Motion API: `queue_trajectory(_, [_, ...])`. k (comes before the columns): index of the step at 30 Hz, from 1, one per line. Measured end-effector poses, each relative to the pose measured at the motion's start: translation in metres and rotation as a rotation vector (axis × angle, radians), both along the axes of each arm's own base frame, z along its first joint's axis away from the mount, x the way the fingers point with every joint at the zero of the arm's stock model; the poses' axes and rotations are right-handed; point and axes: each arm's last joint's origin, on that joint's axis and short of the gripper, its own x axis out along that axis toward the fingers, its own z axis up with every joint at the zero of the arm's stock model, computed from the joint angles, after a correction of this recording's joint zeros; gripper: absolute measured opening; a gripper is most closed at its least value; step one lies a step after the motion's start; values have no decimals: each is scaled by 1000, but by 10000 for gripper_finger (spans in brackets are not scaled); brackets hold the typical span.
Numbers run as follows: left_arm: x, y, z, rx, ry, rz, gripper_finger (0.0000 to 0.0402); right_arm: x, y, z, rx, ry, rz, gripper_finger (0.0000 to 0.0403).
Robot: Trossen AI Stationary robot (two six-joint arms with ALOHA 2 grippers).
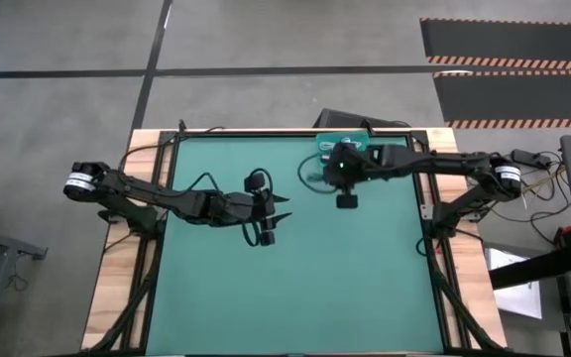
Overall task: Pick and place USB-C Cables
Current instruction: Put the blue charger cable into the blue bin
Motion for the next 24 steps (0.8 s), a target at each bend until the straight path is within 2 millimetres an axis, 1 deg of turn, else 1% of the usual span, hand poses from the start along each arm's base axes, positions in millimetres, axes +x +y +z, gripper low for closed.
queue_trajectory(3, [0,0,0,-32,-10,14,158,-4,-13,15,8,22,-46,28])
queue_trajectory(6, [0,-1,0,-53,-16,21,158,-7,-25,25,10,44,-70,28])
queue_trajectory(11, [0,-2,0,-55,-17,16,158,-6,-48,33,-2,90,-85,28])
queue_trajectory(16, [-1,-5,-1,-55,-15,7,158,-4,-70,29,21,176,-66,28])
queue_trajectory(22, [-2,-8,-2,-56,-11,-1,158,-1,-98,15,42,318,9,28])
queue_trajectory(24, [-2,-8,-5,-61,-6,0,158,-1,-109,10,62,341,33,28])
